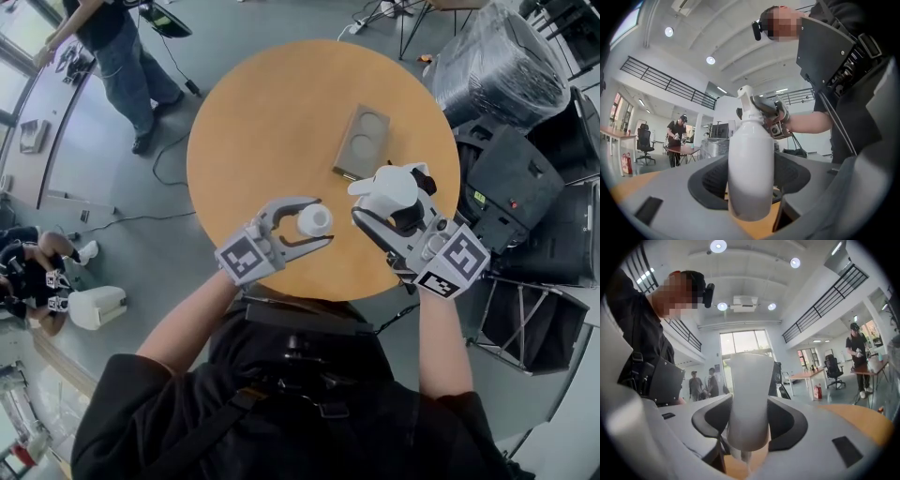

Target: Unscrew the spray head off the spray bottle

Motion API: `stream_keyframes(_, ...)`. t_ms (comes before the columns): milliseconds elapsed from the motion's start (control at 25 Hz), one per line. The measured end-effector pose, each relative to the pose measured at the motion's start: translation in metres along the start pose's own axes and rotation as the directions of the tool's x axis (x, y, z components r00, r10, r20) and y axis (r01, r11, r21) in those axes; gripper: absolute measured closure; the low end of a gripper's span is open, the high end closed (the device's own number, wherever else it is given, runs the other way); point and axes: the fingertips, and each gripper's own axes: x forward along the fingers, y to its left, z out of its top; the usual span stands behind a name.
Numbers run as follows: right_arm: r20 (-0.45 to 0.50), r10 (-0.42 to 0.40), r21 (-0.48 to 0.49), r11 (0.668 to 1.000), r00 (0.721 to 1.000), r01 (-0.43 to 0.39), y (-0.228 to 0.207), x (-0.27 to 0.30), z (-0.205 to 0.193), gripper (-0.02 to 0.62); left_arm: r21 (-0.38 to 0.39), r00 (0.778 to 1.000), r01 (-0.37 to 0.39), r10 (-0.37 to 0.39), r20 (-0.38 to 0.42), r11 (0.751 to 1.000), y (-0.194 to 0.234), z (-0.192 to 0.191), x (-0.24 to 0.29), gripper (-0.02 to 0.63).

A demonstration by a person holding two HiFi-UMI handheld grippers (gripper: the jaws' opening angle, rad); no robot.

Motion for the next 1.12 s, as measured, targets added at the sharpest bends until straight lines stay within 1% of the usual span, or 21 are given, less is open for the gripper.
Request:
stream_keyframes(160, -0.100, -0.048, 0.085, 0.995, 0.994, 0.056, -0.027, 0.008, -0.052, 0.360, 0.005, 1.000, 0.011, -0.011, -0.015, 1.000, 0.009, -0.015, 0.006, 0.299)
stream_keyframes(280, -0.165, -0.071, 0.157, 0.983, 0.984, 0.097, -0.044, 0.012, -0.093, 0.360, -0.003, 0.999, 0.010, -0.010, -0.032, 1.000, 0.015, -0.033, 0.010, 0.299)
stream_keyframes(360, -0.205, -0.088, 0.189, 0.974, 0.975, 0.127, -0.059, 0.013, -0.123, 0.360, -0.011, 0.999, 0.000, -0.001, -0.040, 1.000, 0.022, -0.047, 0.014, 0.299)
stream_keyframes(480, -0.251, -0.106, 0.229, 0.959, 0.962, 0.165, -0.080, 0.015, -0.167, 0.360, 0.015, 0.998, -0.001, 0.002, -0.060, 1.000, 0.035, -0.071, 0.021, 0.299)
stream_keyframes(600, -0.308, -0.124, 0.256, 0.944, 0.943, 0.207, -0.103, 0.016, -0.220, 0.360, 0.029, 0.996, -0.024, 0.027, -0.085, 0.999, 0.049, -0.109, 0.029, 0.298)
stream_keyframes(720, -0.360, -0.133, 0.287, 0.926, 0.923, 0.246, -0.130, 0.017, -0.279, 0.360, -0.011, 0.994, -0.059, 0.058, -0.094, 0.998, 0.067, -0.156, 0.039, 0.298)
stream_keyframes(880, -0.406, -0.136, 0.318, 0.906, 0.904, 0.279, -0.158, 0.020, -0.349, 0.360, -0.077, 0.991, -0.098, 0.091, -0.097, 0.992, 0.084, -0.218, 0.050, 0.298)
stream_keyframes(1000, -0.429, -0.150, 0.334, 0.890, 0.891, 0.311, -0.179, 0.022, -0.393, 0.360, -0.081, 0.989, -0.104, 0.094, -0.113, 0.991, 0.097, -0.263, 0.059, 0.298)
stream_keyframes(1120, -0.456, -0.149, 0.349, 0.877, 0.877, 0.330, -0.196, 0.028, -0.432, 0.360, -0.095, 0.987, -0.120, 0.109, -0.116, 0.988, 0.113, -0.300, 0.068, 0.298)
